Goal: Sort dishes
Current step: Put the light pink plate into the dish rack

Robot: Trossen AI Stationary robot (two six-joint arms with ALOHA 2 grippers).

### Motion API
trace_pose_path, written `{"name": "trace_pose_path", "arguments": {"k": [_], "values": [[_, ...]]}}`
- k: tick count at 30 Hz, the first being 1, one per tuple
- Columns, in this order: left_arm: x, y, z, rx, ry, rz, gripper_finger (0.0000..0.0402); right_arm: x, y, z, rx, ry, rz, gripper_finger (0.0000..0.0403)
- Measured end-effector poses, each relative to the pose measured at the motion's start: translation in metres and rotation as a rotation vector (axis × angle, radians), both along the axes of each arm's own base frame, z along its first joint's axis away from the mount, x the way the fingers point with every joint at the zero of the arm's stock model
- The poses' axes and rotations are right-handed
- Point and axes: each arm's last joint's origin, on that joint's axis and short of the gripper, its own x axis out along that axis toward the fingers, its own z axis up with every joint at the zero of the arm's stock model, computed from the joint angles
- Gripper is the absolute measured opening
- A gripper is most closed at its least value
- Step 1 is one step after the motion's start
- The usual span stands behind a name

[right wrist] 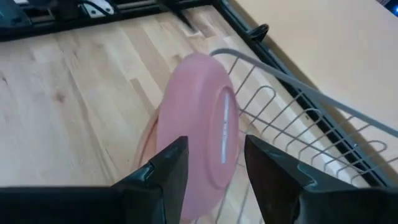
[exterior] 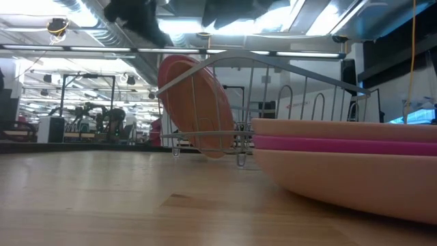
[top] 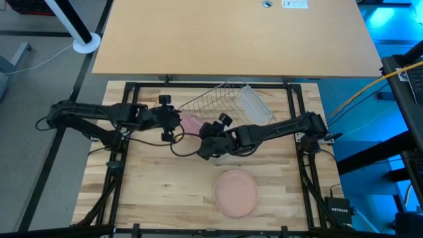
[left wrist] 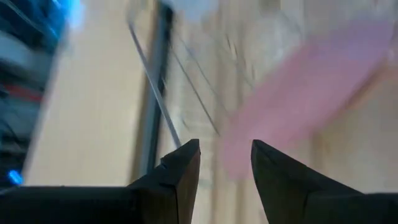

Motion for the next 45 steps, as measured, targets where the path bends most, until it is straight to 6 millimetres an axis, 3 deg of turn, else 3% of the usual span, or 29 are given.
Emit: {"name": "trace_pose_path", "arguments": {"k": [6, 15, 20, 29, 45], "values": [[-0.004, 0.006, -0.025, -0.054, 0.117, -0.015, 0.0137, -0.005, -0.001, 0.007, -0.013, -0.006, -0.007, 0.0161], [0.001, 0.013, -0.051, 0.059, 0.082, 0.015, 0.0137, -0.007, -0.002, 0.008, -0.013, -0.006, -0.007, 0.0161], [0.004, 0.017, -0.055, 0.083, 0.051, 0.015, 0.0117, -0.007, -0.002, 0.008, -0.013, -0.005, -0.007, 0.0161], [0.006, 0.014, -0.054, 0.040, 0.012, -0.028, 0.0008, -0.007, -0.002, 0.008, -0.014, -0.005, -0.009, 0.0161], [0.011, -0.010, -0.052, 0.019, 0.002, -0.237, 0.0009, -0.007, -0.002, 0.008, -0.015, -0.006, -0.010, 0.0161]]}}
